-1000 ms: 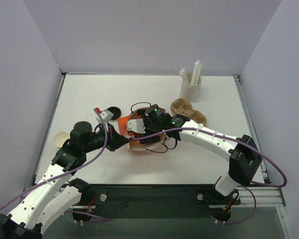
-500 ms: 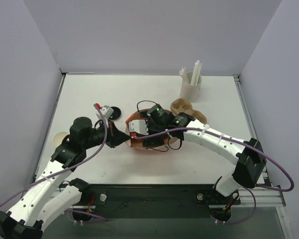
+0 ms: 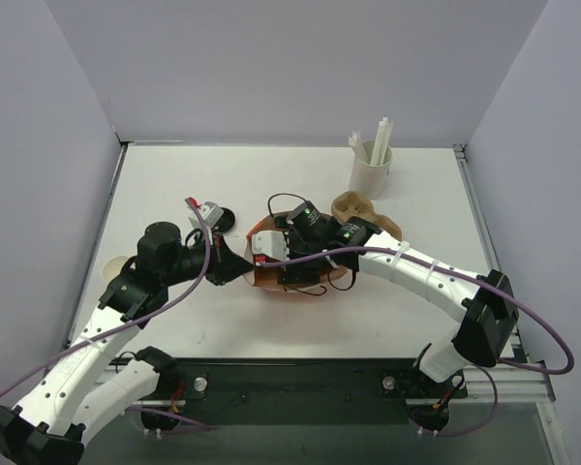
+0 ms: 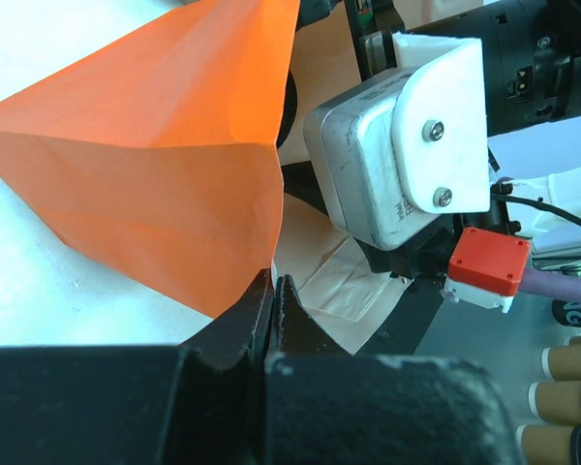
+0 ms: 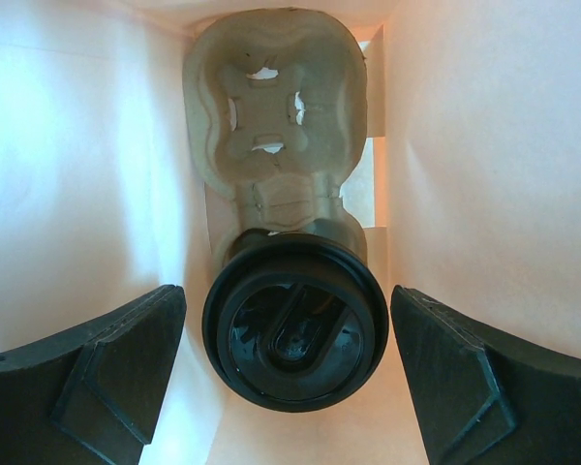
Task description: Pack the takeout coffee
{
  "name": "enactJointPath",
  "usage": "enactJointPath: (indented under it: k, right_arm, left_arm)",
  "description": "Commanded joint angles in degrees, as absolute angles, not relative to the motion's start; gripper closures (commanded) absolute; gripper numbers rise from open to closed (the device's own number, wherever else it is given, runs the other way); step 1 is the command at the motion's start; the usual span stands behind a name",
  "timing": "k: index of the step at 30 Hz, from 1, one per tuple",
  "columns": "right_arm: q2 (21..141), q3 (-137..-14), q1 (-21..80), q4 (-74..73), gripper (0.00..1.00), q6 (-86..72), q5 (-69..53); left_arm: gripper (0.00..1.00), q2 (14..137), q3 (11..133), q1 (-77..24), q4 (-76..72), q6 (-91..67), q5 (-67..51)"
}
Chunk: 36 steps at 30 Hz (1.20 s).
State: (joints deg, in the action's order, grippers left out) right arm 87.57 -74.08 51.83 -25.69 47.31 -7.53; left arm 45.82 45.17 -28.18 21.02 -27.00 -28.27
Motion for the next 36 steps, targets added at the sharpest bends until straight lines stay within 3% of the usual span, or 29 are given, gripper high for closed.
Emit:
enactJointPath:
  k: [1,15,26,36]
  right_arm:
    - [84.73,-76.20,51.68,-27.86,0.09,45.35,-8.70]
    - [83.76,-76.90,50.45,-28.56,0.13,43.51,-10.46]
    - [83.67,-79.45,49.66,-29.18,0.25,43.16,-9.67]
    - [83.85,-83.14,47.73,-27.78,0.27,39.29,-10.37]
  left_arm:
    - [1.00,46.49,48.60,-28.30,22.76,-26.28,-29.62]
    - [0.96,48.69,50.98,-28.30,24.87,-27.42,-28.48]
    - [0.71,49.57,54.57,-28.30,25.05,-26.54,-25.67]
    - [0.63,51.94,59.76,-28.30,25.84,-24.70,-23.47]
